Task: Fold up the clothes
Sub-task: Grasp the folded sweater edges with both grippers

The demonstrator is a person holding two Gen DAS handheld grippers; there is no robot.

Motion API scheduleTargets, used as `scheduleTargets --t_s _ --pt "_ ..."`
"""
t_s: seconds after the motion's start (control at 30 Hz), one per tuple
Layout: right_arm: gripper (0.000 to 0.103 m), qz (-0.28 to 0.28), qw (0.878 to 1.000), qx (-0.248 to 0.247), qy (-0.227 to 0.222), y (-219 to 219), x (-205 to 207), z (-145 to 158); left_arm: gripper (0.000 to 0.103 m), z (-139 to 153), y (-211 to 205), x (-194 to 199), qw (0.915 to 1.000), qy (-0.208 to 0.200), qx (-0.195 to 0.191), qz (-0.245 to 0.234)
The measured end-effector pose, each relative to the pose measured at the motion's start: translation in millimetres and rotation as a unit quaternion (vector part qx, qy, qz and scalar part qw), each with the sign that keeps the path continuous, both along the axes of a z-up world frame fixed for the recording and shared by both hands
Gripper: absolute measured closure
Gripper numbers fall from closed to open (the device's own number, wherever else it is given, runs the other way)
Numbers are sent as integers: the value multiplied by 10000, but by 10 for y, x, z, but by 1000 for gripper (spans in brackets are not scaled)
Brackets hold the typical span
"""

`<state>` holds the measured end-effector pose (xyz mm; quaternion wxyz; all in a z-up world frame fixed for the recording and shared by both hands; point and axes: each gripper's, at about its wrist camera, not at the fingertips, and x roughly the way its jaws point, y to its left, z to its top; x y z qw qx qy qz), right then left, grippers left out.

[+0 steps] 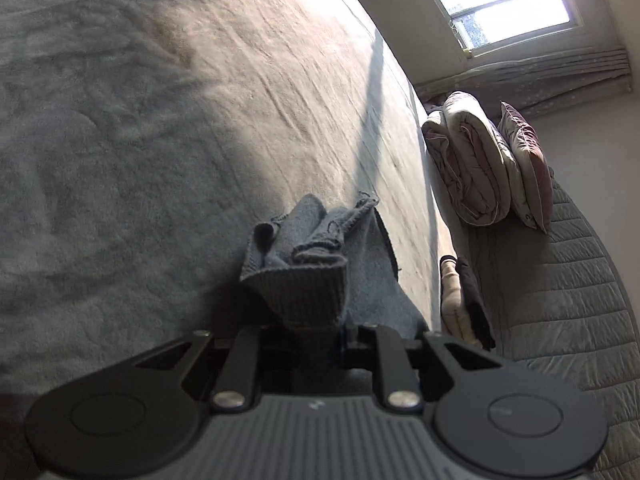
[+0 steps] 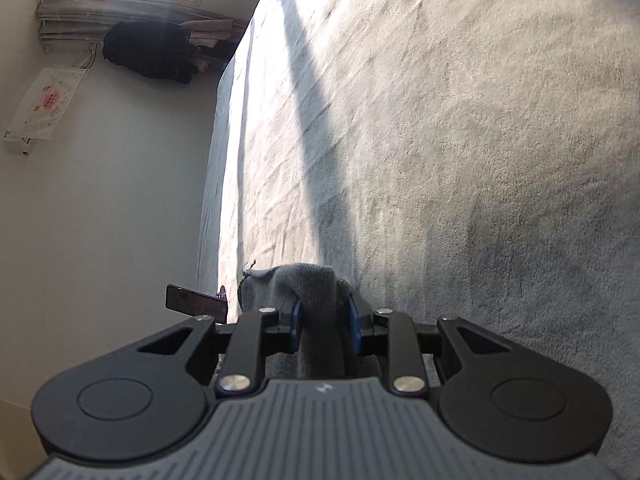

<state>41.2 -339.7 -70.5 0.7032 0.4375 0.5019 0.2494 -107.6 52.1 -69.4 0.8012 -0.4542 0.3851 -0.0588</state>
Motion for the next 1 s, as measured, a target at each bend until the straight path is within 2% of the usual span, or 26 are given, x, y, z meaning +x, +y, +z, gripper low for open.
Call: scheduleTargets --t_s 0.07,0.13,0.17,0.2,0.27,0.3,0.4,0.47,0.53,0.57,0.6,0.67,0.73,0.83,0.87,1.0 --pt "72 -25 9998 -175 -13 22 -30 -36 79 14 1 5 9991 -18 398 -155" --pt "61 -150 9997 -175 -42 -19 -86 -2 77 148 109 63 9975 -24 648 -274" --pt "49 -252 9994 -201 -109 -58 -136 44 70 216 164 92 9965 -27 772 -334" --pt "43 -354 9990 -228 -175 -96 -186 90 61 284 219 122 9952 -30 896 -393" --pt "43 -407 9982 -259 -357 -145 -265 191 49 430 289 192 9919 -196 1106 -597" --pt "43 -385 9979 -254 -445 -158 -303 241 46 452 271 251 9904 -242 1178 -678" --pt "43 -263 9978 -293 -536 -105 -350 315 43 513 211 433 9853 -374 1388 -919" --pt "43 -235 9966 -554 -560 -30 -433 326 43 554 170 554 9813 -462 1527 -1080" --pt "49 -218 9939 -812 -717 63 -465 326 46 534 56 684 9743 -626 1787 -1221" --pt "61 -213 9923 -904 -817 108 -465 329 46 524 -2 750 9704 -708 1917 -1291" --pt "69 -214 9908 -969 -925 146 -458 343 49 505 -45 806 9671 -806 1993 -1362" --pt "71 -230 9856 -1217 -1149 237 -419 346 55 445 -147 943 9592 -932 2170 -1554" --pt "75 -259 9809 -1487 -1229 310 -361 296 62 341 -214 1068 9542 -850 2346 -1650" --pt "76 -305 9777 -1764 -1099 336 -259 135 60 108 -260 1227 9526 -695 2437 -1683" --pt "77 -333 9781 -1795 -1002 323 -241 71 57 53 -248 1249 9544 -720 2384 -1646" --pt "78 -374 9807 -1688 -914 285 -170 -52 56 -4 -154 1325 9643 -655 2015 -1589"
